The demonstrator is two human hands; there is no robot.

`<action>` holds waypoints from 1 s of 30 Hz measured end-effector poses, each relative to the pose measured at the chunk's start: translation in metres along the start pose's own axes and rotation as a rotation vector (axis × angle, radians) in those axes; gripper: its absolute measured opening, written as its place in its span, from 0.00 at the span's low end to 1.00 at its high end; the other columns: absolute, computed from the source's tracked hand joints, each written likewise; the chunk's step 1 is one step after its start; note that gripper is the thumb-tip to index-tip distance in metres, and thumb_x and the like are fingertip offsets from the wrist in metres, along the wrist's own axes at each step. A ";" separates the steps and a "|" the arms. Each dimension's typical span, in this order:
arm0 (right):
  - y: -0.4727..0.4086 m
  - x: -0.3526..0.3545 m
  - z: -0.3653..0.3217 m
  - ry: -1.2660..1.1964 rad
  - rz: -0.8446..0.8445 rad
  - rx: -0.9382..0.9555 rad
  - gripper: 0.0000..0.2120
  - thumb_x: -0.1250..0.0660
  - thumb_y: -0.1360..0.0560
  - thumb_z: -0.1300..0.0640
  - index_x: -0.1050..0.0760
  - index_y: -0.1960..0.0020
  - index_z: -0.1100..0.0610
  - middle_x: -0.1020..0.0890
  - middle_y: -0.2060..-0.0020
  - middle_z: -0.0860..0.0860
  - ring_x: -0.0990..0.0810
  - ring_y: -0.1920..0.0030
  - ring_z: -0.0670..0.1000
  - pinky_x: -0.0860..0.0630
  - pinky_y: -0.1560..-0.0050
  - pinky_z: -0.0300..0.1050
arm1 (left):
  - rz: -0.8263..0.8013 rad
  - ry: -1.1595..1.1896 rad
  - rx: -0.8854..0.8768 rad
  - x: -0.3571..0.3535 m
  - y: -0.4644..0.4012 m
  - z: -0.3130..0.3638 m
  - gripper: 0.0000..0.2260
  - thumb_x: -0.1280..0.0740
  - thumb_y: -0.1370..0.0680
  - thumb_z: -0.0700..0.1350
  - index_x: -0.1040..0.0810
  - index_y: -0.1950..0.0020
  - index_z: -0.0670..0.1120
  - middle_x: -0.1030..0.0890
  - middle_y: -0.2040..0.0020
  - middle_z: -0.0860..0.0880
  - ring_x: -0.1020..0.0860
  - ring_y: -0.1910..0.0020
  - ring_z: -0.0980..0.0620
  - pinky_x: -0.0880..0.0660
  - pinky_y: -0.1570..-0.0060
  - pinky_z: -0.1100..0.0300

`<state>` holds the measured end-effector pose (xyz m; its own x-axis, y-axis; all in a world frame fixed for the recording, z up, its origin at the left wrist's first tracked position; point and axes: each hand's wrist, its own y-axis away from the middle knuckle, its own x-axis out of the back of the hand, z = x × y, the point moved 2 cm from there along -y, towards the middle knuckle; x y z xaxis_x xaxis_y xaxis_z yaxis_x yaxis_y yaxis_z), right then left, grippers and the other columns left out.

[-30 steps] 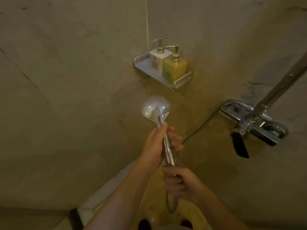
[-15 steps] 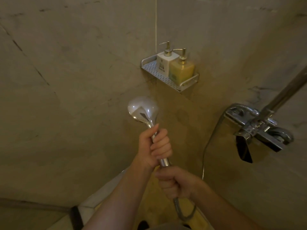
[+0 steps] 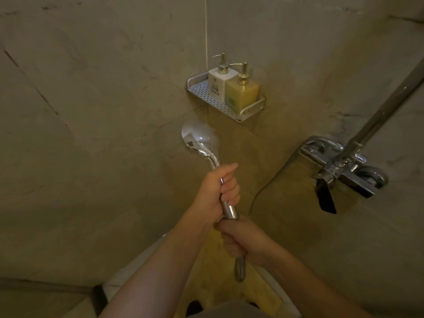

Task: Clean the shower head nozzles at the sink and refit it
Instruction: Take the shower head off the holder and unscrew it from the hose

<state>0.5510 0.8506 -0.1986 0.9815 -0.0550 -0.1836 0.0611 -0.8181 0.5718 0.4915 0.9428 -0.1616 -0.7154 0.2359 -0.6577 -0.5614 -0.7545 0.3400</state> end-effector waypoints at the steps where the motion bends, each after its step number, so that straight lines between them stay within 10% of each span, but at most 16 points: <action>1: -0.002 0.000 0.001 0.040 0.070 0.025 0.16 0.37 0.24 0.63 0.38 0.66 0.52 0.38 0.76 0.51 0.42 0.79 0.47 0.46 0.78 0.38 | 0.058 -0.022 -0.015 -0.004 0.001 0.000 0.22 0.34 0.20 0.43 0.38 0.72 0.49 0.41 0.80 0.53 0.42 0.84 0.56 0.43 0.81 0.65; 6: -0.011 0.007 -0.002 0.374 0.397 0.164 0.19 0.36 0.27 0.65 0.38 0.73 0.55 0.36 0.81 0.45 0.41 0.76 0.46 0.45 0.74 0.41 | 0.529 -0.187 -0.236 -0.012 0.000 -0.008 0.18 0.29 0.21 0.46 0.35 0.66 0.48 0.37 0.78 0.51 0.38 0.81 0.52 0.38 0.76 0.61; 10: -0.013 0.018 -0.002 0.538 0.496 0.217 0.17 0.35 0.28 0.61 0.35 0.73 0.54 0.29 0.77 0.50 0.33 0.73 0.49 0.40 0.71 0.44 | 0.563 -0.214 -0.292 -0.012 0.000 -0.018 0.08 0.31 0.21 0.43 0.30 0.56 0.47 0.31 0.72 0.50 0.32 0.75 0.53 0.31 0.75 0.62; 14: -0.004 0.020 -0.005 0.349 0.353 0.278 0.18 0.29 0.30 0.59 0.33 0.74 0.53 0.31 0.76 0.53 0.34 0.73 0.50 0.39 0.70 0.46 | 0.326 -0.194 -0.231 -0.005 -0.005 -0.016 0.13 0.27 0.24 0.41 0.29 0.63 0.45 0.28 0.74 0.47 0.30 0.76 0.51 0.31 0.73 0.59; 18: 0.018 0.018 -0.015 -0.038 -0.130 0.290 0.21 0.27 0.31 0.58 0.36 0.76 0.57 0.36 0.82 0.53 0.38 0.81 0.51 0.39 0.76 0.40 | -0.121 0.059 -0.151 -0.017 -0.002 -0.002 0.18 0.27 0.28 0.50 0.29 0.72 0.45 0.33 0.79 0.49 0.34 0.79 0.53 0.37 0.75 0.60; 24: 0.024 0.006 -0.019 -0.388 -0.769 0.013 0.24 0.32 0.26 0.53 0.41 0.74 0.52 0.39 0.80 0.46 0.42 0.82 0.42 0.44 0.81 0.33 | -0.665 0.400 -0.038 -0.041 0.005 0.008 0.06 0.31 0.21 0.42 0.20 0.50 0.40 0.37 0.77 0.51 0.37 0.77 0.54 0.36 0.76 0.61; 30: 0.025 0.002 -0.025 -0.208 -0.300 0.063 0.19 0.35 0.26 0.56 0.39 0.72 0.51 0.40 0.80 0.47 0.44 0.81 0.43 0.47 0.81 0.36 | -0.542 0.251 0.023 -0.030 0.000 0.016 0.11 0.31 0.20 0.48 0.21 0.58 0.43 0.34 0.81 0.53 0.38 0.83 0.56 0.38 0.80 0.63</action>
<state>0.5592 0.8444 -0.1652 0.8632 0.0830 -0.4980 0.3231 -0.8488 0.4185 0.5068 0.9454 -0.1312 -0.2062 0.4296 -0.8792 -0.8300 -0.5526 -0.0753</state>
